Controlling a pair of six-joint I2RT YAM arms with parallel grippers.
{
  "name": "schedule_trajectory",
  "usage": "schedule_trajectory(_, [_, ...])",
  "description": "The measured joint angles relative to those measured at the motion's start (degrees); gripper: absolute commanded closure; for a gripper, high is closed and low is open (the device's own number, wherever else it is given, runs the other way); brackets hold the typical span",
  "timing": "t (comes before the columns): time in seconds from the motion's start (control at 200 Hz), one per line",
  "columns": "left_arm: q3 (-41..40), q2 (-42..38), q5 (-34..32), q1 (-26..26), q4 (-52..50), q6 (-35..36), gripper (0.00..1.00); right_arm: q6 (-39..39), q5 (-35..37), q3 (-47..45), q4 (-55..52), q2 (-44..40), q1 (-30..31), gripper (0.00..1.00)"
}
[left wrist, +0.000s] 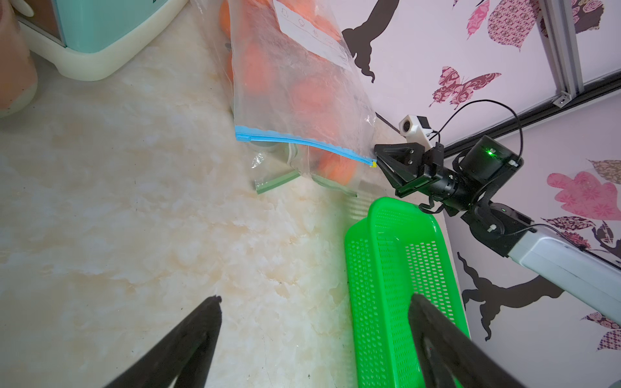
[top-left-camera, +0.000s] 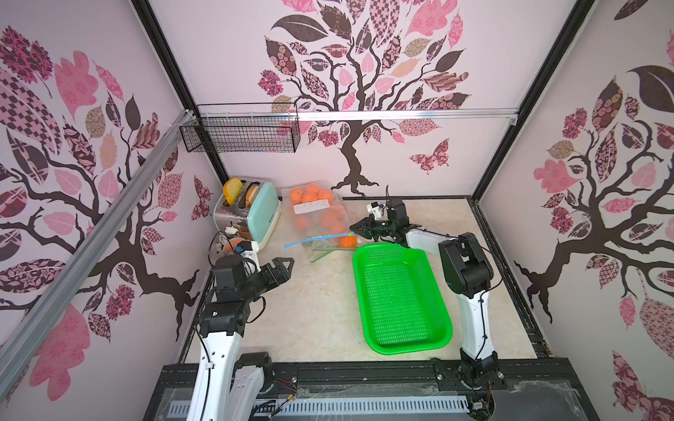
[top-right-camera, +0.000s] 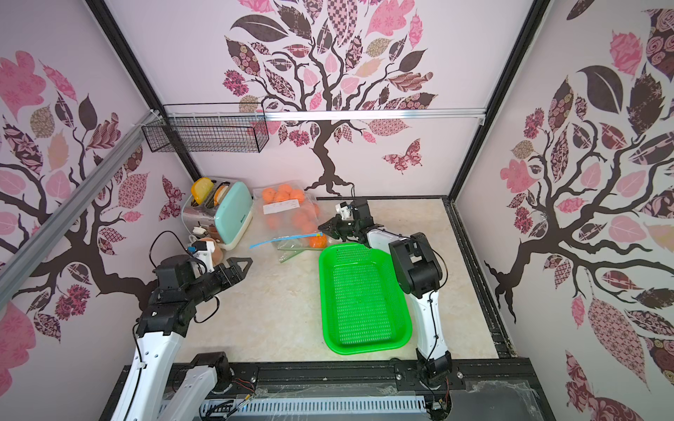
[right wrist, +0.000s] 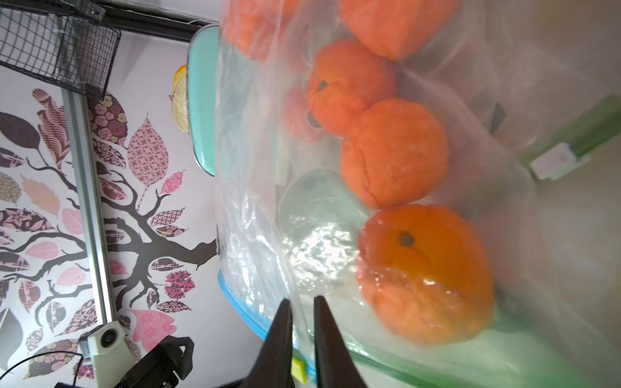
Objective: Open the zip-top bag and take out the orange
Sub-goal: Pick up the zipper food storage bag.
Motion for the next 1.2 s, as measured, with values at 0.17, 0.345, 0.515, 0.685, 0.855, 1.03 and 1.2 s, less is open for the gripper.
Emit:
schedule_trajectory(0.17, [0.0, 0.0, -0.2, 0.0, 0.0, 0.0, 0.11, 2.3, -0.7, -0.4, 3.7, -2.1, 0.2, 1.00])
schedule_trajectory(0.345, [0.0, -0.1, -0.2, 0.0, 0.0, 0.0, 0.14, 4.1, -0.8, -1.0, 5.6, -2.6, 0.5, 1.00])
schedule_trajectory(0.515, [0.0, -0.1, 0.2, -0.3, 2.7, 1.1, 0.26, 7.1, 0.8, -5.7, 7.5, -6.1, 0.9, 1.00])
schedule_trajectory(0.685, [5.0, 2.6, -4.7, -5.6, 2.2, 4.2, 0.26, 12.4, 2.2, -12.8, 12.7, -12.5, 2.9, 1.00])
schedule_trajectory(0.855, [12.5, 3.8, -7.6, -7.6, 0.8, 9.7, 0.27, 16.5, 3.4, -18.5, 16.3, -18.3, 6.9, 1.00])
schedule_trajectory(1.03, [11.3, 0.7, -7.8, -10.2, 0.1, 16.5, 0.29, 19.5, 5.3, -26.0, 19.0, -25.9, 11.1, 1.00])
schedule_trajectory(1.2, [9.8, -2.7, -12.5, -26.8, -1.8, 29.7, 0.24, 22.3, 6.6, -33.3, 20.9, -32.5, 13.2, 1.00])
